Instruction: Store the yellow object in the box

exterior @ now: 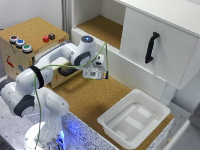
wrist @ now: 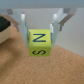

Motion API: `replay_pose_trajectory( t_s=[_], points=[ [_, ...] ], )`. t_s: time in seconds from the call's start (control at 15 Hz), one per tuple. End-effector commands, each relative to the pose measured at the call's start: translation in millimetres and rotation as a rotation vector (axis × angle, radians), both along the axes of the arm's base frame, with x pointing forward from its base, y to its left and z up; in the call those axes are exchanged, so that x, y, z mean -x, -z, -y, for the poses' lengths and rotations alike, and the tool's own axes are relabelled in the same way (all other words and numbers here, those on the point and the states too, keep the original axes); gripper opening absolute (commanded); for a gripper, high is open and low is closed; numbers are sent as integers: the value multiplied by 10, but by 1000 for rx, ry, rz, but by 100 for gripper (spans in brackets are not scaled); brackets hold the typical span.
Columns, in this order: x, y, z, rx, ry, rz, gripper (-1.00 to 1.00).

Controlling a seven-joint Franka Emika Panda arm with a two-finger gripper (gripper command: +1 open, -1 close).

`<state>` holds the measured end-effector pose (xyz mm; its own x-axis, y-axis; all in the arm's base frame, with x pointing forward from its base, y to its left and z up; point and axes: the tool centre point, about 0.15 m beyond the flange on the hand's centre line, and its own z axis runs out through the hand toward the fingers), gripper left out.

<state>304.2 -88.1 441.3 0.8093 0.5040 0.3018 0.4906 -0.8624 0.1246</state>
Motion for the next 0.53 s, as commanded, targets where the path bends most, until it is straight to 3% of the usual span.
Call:
replay_pose_trajectory(
  t_s=[0.0, 0.2, 0.47],
  points=[
    [220, -68, 504, -62, 172, 17, -100],
    [351, 223, 1174, -64, 338, -17, -100],
    [560, 404, 1808, -18, 528, -55, -100]
  ],
)
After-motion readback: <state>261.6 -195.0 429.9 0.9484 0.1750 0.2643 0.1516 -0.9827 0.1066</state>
